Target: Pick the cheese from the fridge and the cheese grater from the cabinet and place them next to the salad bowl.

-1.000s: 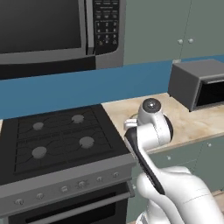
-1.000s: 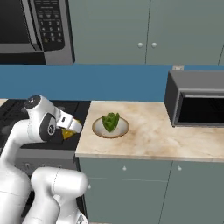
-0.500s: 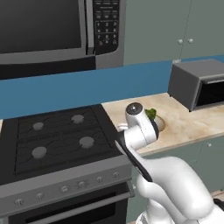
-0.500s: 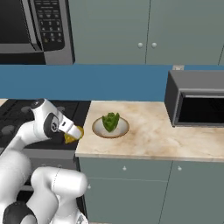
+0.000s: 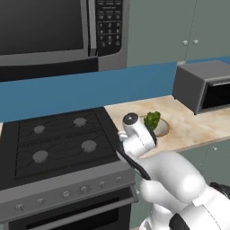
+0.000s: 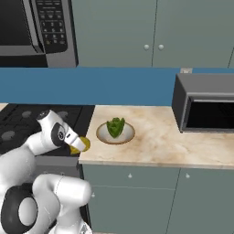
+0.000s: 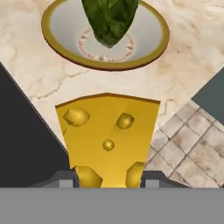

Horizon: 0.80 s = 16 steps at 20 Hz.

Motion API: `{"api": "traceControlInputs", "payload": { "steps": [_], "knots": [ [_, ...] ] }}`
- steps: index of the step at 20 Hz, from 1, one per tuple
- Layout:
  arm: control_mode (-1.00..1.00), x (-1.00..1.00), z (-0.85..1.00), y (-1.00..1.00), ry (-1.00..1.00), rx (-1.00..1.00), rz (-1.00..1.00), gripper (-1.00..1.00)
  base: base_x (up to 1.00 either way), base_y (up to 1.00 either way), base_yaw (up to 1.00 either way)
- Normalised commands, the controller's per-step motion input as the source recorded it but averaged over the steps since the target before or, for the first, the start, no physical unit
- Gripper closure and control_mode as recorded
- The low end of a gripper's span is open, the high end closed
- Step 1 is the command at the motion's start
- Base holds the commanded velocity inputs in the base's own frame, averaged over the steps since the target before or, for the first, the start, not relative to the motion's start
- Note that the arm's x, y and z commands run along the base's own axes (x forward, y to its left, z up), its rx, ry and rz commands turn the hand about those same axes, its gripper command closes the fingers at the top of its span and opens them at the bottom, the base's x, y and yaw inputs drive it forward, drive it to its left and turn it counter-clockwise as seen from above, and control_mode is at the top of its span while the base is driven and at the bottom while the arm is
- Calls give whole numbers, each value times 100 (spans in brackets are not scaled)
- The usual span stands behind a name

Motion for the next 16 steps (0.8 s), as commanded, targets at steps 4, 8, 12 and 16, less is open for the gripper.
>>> {"api": "traceControlInputs", "payload": {
  "steps": [4,8,12,16],
  "knots": [
    [-100,25,-32,-2,-2,3,-5,100,0,0,0],
    [-100,23,-33,-18,0,4,-10,100,0,0,0],
    [-100,20,-31,-14,1,0,-10,100,0,0,0],
    [-100,19,-30,-1,-1,0,-7,100,0,0,0]
  ]
}}
